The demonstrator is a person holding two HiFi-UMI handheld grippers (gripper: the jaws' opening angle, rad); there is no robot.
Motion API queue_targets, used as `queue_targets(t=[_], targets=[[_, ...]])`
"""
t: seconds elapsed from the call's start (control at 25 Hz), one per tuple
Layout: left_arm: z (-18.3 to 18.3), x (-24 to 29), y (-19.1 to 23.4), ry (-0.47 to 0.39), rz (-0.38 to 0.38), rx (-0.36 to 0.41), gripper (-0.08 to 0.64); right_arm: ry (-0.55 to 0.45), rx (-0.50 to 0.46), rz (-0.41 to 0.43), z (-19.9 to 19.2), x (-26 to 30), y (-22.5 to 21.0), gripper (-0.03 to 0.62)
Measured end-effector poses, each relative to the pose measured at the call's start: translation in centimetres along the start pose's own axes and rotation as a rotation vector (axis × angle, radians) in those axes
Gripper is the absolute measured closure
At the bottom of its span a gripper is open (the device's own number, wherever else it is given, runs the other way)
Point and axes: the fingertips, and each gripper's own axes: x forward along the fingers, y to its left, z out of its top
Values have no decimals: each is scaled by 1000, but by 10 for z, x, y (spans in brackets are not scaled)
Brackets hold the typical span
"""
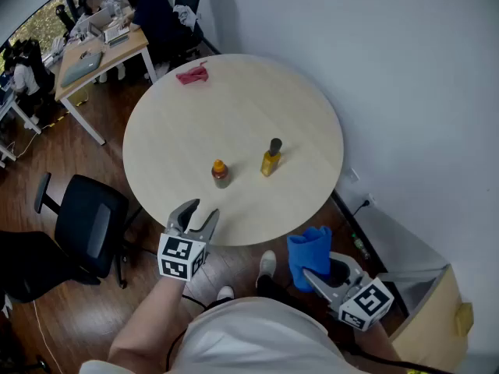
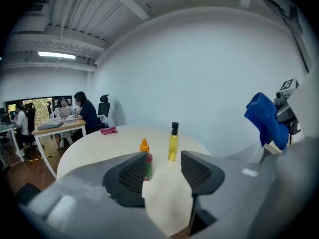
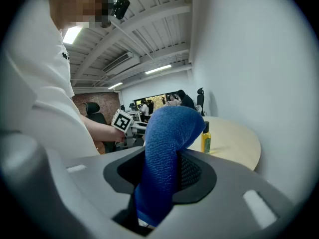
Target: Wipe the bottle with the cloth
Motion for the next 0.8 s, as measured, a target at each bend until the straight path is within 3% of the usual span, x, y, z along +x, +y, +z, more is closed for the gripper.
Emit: queue_targets(t=[0.36, 0.64, 0.8], targets=[[-1, 120, 41, 96, 149, -31, 316, 60, -17, 42, 4, -3, -103, 436], [-15, 170, 57, 157, 136, -37, 331, 67, 14, 3, 14, -1, -127, 436], [-15, 180, 61, 160, 109, -9, 394, 73, 27, -24, 14, 7, -131, 436]])
